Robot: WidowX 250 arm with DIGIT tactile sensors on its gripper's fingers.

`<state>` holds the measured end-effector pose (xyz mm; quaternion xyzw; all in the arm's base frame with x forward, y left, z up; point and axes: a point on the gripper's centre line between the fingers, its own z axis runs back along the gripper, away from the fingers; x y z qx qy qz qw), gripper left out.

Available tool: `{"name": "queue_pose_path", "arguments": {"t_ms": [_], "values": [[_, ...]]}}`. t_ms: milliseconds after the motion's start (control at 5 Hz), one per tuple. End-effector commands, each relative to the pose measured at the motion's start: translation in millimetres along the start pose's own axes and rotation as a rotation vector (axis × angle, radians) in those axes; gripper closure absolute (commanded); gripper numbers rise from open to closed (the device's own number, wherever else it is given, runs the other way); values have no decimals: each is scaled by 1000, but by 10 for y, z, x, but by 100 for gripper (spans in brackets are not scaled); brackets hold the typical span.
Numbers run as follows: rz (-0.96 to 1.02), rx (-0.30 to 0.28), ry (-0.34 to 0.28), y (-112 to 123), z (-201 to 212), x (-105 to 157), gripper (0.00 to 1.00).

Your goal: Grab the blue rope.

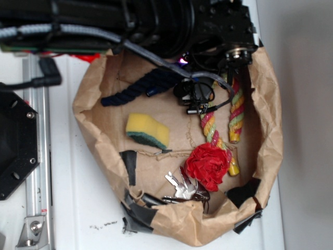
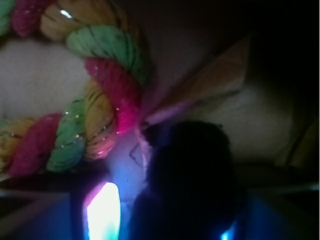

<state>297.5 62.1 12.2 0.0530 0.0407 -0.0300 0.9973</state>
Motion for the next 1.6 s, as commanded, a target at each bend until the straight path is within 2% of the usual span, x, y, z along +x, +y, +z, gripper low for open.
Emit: {"name": "queue_pose_path", "arguments": {"t_ms": [0, 200, 400, 600, 800, 1000, 1200, 1400], "values": [[37, -5, -8, 133, -28, -44, 100], [34, -16, -45, 160, 183, -92, 100], [11, -49, -91, 112, 582, -144, 100], [-27, -71, -158, -89, 1106, -120, 100], [-60, -45, -148, -307, 1422, -67, 100], [-92, -42, -174, -407, 1526, -185, 100], [-124, -99, -240, -488, 1600, -287, 100], [-152, -71, -232, -545, 1570, -364, 100]]}}
